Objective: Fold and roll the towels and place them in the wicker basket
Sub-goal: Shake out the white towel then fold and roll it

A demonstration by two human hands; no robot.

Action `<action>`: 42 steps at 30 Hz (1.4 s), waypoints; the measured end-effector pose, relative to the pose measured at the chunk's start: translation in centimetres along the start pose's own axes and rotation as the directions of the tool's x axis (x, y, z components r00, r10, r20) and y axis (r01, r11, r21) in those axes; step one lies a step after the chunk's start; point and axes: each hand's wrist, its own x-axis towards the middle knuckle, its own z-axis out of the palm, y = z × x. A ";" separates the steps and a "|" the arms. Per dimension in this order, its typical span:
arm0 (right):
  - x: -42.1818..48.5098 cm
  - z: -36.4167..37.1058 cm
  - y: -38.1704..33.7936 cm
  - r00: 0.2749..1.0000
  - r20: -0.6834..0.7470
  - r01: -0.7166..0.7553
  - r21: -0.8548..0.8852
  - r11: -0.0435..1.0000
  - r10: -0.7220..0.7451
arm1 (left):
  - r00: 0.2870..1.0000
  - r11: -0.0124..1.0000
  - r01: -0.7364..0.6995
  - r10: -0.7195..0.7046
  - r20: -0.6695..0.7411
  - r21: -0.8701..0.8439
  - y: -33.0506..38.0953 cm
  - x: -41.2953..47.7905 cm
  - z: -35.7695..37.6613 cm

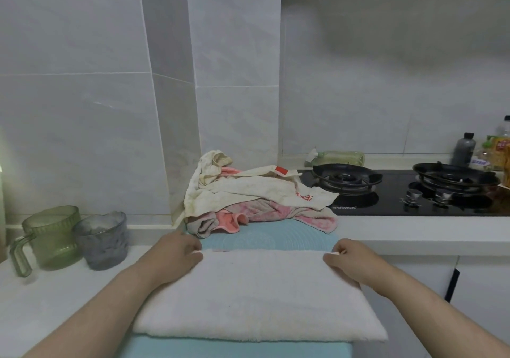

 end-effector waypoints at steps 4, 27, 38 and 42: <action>-0.1 -0.7 -0.7 0.998 0.030 0.060 -0.333 0.941 -0.053 | 0.994 0.970 -0.100 0.109 -0.025 0.219 -0.4 -0.3 0.0; 1.2 -0.3 -0.1 0.985 0.059 0.167 -0.143 0.975 -0.160 | 0.980 0.972 -0.118 0.081 0.183 0.201 0.0 0.9 -2.0; 1.9 0.2 0.3 0.979 0.000 0.203 -0.091 0.975 -0.204 | 1.000 0.999 0.003 -0.003 0.003 0.034 -0.6 0.7 -0.4; 2.6 0.7 -0.1 0.987 -0.020 0.159 -0.081 0.984 -0.161 | 0.998 0.997 0.060 -0.060 -0.011 0.044 -0.5 1.1 -0.3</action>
